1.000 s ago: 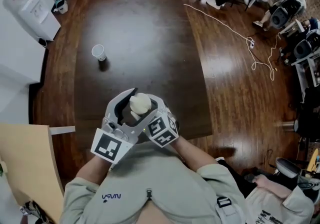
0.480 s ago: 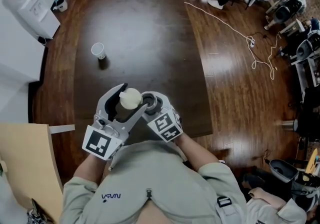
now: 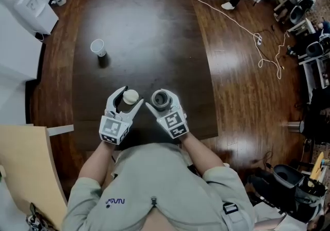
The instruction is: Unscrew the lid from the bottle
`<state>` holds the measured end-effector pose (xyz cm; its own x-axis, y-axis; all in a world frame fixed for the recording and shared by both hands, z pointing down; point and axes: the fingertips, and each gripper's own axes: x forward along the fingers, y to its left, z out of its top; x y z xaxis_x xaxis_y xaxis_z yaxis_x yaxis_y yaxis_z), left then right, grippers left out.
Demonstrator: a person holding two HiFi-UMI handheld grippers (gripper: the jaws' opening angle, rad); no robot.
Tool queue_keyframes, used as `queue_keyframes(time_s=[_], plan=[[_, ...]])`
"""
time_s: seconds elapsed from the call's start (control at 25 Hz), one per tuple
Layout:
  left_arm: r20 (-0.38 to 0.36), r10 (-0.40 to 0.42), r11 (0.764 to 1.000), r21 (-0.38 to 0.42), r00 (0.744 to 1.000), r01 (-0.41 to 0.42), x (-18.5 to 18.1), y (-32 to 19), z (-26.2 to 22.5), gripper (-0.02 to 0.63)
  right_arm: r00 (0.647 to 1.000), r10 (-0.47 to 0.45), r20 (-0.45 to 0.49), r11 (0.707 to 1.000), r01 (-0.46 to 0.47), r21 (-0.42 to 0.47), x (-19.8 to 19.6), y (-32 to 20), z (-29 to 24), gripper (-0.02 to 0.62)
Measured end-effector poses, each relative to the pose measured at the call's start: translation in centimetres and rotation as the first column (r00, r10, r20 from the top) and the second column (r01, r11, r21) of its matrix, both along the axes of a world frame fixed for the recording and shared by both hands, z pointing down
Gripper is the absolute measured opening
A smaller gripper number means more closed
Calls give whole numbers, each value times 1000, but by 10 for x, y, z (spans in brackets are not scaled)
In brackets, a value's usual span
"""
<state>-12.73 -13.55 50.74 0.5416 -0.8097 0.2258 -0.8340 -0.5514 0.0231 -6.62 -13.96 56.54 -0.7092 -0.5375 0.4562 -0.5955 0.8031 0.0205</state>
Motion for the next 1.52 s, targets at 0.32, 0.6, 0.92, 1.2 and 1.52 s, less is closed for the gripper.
queue_keyframes(time_s=[0.32,0.6,0.92,1.2,1.52], plan=[[111,20,991,-137,994,-5,2,-9,87,302,998,15,-55,999,-18,-50,7,0,37,304],[160,74,984,-170,984,-46,16,-12,122,301,997,22,-76,997,-28,-79,9,-2,57,304],[216,138,960,-268,967,-77,22,-6,165,301,996,15,-87,994,-25,-105,10,-2,71,304],[282,228,926,-359,932,-118,23,8,186,300,996,8,-88,993,-18,-113,12,2,80,304],[267,268,905,-398,926,-147,21,10,187,342,988,-22,-154,997,10,-79,16,2,83,304]])
